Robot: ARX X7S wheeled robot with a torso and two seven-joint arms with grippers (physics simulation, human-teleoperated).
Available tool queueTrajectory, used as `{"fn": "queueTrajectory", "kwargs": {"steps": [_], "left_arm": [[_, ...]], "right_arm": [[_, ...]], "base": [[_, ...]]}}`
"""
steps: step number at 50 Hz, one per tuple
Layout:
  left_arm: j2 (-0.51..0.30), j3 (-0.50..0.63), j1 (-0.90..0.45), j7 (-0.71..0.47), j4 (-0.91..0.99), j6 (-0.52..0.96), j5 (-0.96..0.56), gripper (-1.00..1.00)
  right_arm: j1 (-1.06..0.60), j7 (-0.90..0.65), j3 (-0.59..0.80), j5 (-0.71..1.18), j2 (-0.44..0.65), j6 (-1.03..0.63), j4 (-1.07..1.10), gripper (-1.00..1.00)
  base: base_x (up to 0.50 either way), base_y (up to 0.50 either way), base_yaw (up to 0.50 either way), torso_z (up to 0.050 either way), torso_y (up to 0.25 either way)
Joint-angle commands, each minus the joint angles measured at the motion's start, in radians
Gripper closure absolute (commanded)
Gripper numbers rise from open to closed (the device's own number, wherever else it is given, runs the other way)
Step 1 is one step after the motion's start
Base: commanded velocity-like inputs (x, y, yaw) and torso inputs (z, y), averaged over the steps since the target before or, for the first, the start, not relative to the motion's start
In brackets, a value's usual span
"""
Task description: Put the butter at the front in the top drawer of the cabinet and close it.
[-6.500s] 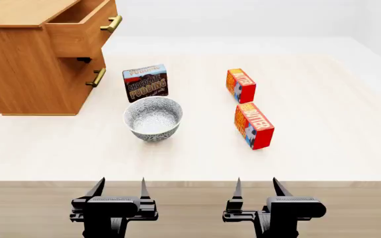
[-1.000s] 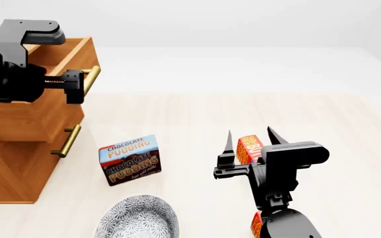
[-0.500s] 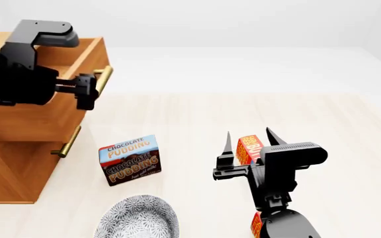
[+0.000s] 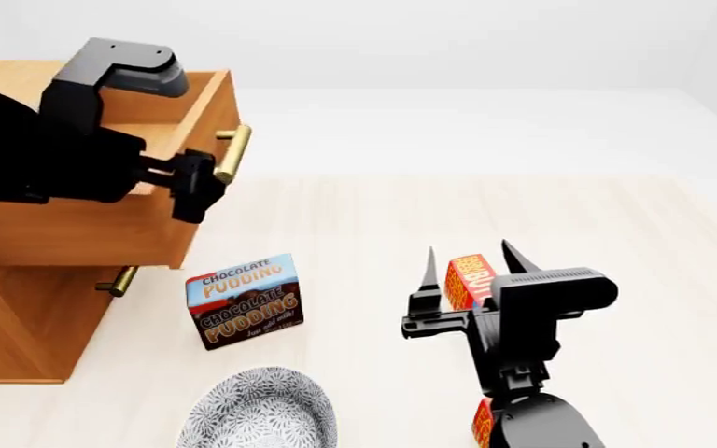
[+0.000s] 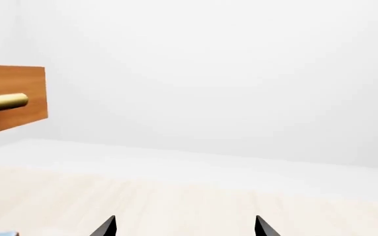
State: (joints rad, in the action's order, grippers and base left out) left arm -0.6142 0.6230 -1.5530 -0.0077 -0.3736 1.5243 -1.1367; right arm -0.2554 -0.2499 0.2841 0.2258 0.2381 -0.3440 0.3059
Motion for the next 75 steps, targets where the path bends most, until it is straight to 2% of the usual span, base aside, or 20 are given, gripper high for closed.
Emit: {"fn": "queueTrajectory", "kwargs": {"steps": [1,10,22,29,53,58,61,68,75], "left_arm": [[0.022,0.048,-0.027,0.055,0.009,-0.009,-0.111,-1.0],[0.044,0.093,-0.042,0.096,0.015,-0.035,-0.106,-1.0],[0.046,0.092,-0.059,0.076,0.069,-0.048,-0.144,-1.0],[0.017,0.144,-0.073,0.066,0.201,-0.134,-0.053,-1.0],[-0.019,0.148,-0.089,0.036,0.361,-0.196,-0.032,-1.0],[-0.049,0.08,-0.026,-0.066,0.446,-0.239,-0.063,-1.0],[-0.072,0.005,0.05,-0.175,0.537,-0.307,-0.086,-1.0],[-0.118,-0.089,0.261,-0.369,0.777,-0.519,-0.008,-1.0],[-0.144,-0.144,0.442,-0.477,0.917,-0.67,0.057,-1.0]], "right_arm": [[0.006,-0.005,-0.002,0.008,0.008,0.004,0.007,-1.0],[0.013,-0.007,-0.002,0.013,0.015,0.006,0.014,-1.0],[0.006,-0.012,0.005,0.015,0.017,0.006,0.008,-1.0],[-0.002,-0.015,0.012,0.013,0.015,0.008,0.001,-1.0],[-0.002,-0.026,0.021,0.02,0.024,0.008,0.007,-1.0],[0.001,-0.027,0.02,0.024,0.028,0.01,0.011,-1.0],[0.004,-0.029,0.019,0.025,0.03,0.011,0.013,-1.0],[0.001,-0.031,0.025,0.025,0.031,0.012,0.01,-1.0],[-0.004,-0.033,0.032,0.024,0.03,0.011,0.006,-1.0]], "base": [[0.0,0.0,0.0,0.0,0.0],[0.0,0.0,0.0,0.0,0.0],[0.0,0.0,0.0,0.0,0.0],[0.0,0.0,0.0,0.0,0.0],[0.0,0.0,0.0,0.0,0.0],[0.0,0.0,0.0,0.0,0.0],[0.0,0.0,0.0,0.0,0.0],[0.0,0.0,0.0,0.0,0.0],[0.0,0.0,0.0,0.0,0.0]]}}
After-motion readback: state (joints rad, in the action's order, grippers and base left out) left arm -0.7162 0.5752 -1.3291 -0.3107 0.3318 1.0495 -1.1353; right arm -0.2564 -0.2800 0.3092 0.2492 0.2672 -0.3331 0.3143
